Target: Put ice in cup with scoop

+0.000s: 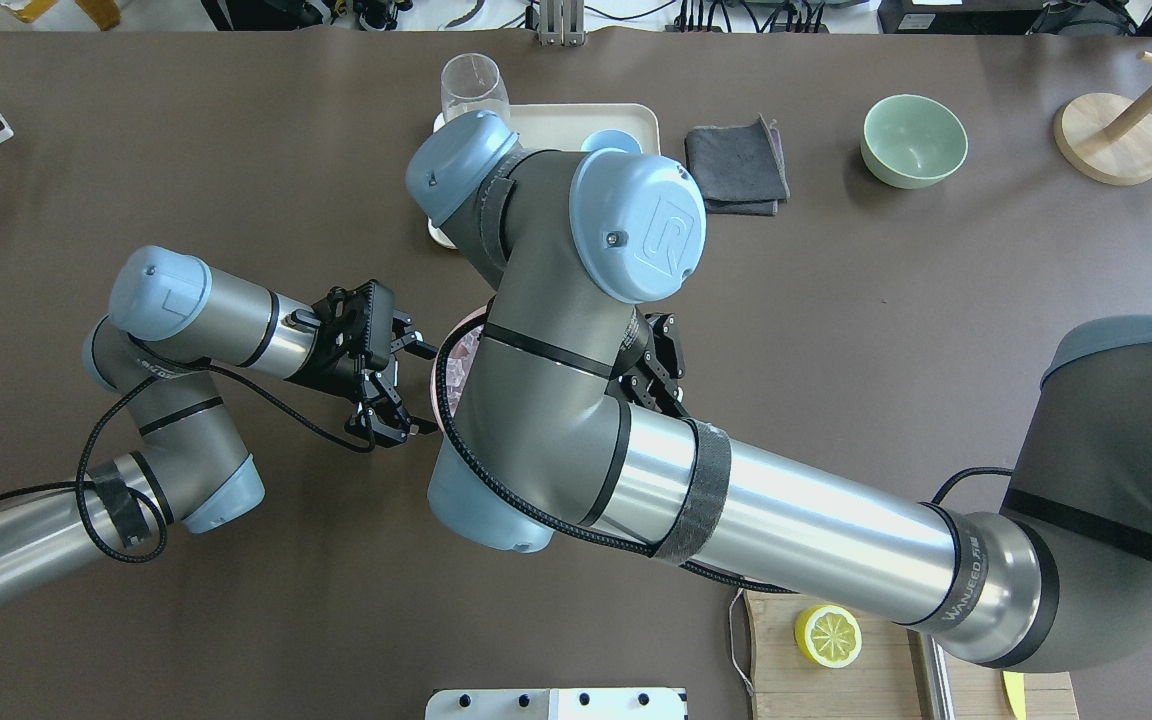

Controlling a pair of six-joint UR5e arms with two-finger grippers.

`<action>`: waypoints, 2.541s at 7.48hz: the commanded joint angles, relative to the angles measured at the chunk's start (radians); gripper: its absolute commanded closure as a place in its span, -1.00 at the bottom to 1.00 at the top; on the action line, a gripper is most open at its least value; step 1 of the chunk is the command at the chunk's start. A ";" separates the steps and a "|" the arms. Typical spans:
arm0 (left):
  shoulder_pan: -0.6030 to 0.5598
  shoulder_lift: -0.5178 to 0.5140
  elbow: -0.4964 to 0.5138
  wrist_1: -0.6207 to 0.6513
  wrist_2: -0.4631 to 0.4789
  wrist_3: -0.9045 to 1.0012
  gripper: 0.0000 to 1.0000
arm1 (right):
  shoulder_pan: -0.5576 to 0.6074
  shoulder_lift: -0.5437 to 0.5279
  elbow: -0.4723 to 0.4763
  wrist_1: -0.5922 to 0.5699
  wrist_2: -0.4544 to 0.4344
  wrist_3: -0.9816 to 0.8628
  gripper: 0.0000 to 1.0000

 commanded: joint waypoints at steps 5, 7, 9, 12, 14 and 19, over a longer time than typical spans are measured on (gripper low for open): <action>0.000 0.002 0.000 0.000 0.000 0.001 -0.96 | -0.002 0.050 -0.180 0.035 0.113 0.104 1.00; 0.000 0.001 0.000 0.000 0.001 0.001 -0.96 | -0.002 0.045 -0.185 0.068 0.119 0.122 1.00; 0.000 0.001 0.000 0.000 0.001 0.001 -0.96 | 0.000 0.050 -0.184 0.069 0.129 0.122 1.00; -0.001 0.001 -0.001 0.000 0.001 0.001 -0.96 | 0.005 0.053 -0.179 0.044 0.143 0.125 1.00; -0.001 0.002 0.000 0.000 0.001 0.001 -0.96 | 0.015 0.053 -0.173 -0.028 0.154 0.125 1.00; -0.003 0.011 -0.001 0.000 0.012 0.002 -0.96 | 0.015 0.088 -0.194 -0.147 0.091 0.113 1.00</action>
